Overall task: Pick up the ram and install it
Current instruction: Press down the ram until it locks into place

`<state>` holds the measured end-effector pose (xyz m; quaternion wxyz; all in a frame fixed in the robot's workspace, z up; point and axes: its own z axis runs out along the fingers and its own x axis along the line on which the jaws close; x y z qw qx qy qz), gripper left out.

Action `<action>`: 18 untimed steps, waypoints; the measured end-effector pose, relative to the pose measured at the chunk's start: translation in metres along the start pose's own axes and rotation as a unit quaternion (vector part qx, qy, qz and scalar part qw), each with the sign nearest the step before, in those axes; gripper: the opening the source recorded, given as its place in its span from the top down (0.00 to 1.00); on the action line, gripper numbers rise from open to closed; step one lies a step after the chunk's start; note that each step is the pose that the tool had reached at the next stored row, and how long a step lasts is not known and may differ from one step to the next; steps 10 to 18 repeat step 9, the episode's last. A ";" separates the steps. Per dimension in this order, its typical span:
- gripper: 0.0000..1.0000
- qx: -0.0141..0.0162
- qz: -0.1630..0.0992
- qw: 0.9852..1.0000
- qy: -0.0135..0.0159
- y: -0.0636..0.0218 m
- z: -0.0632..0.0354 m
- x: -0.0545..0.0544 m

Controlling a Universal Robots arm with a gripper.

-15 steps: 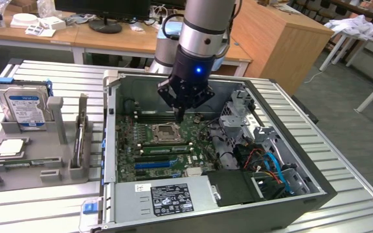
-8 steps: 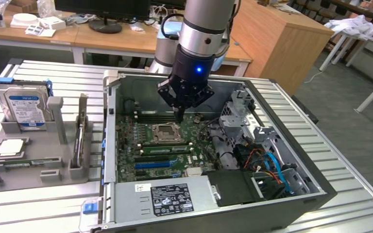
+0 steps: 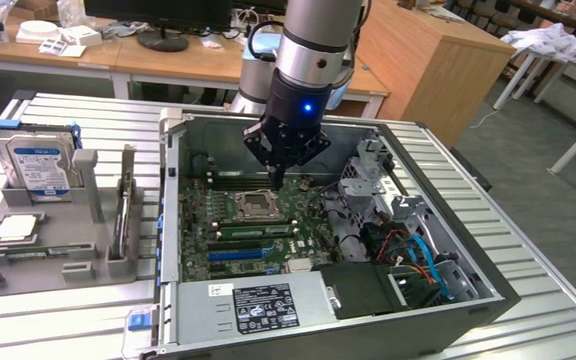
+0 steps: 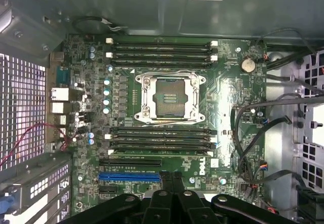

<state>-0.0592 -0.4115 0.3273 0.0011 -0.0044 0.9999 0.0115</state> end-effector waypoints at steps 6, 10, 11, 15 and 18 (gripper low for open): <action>0.89 0.000 -0.006 1.000 0.000 0.0000 0.0000 0.000; 0.89 0.000 -0.006 1.000 0.000 0.0000 0.0000 0.000; 0.89 0.000 -0.006 1.000 0.000 0.0000 0.0000 0.000; 0.89 0.000 -0.006 1.000 0.000 0.0000 0.0000 0.000; 0.89 0.000 -0.006 1.000 0.000 0.0000 0.0000 0.000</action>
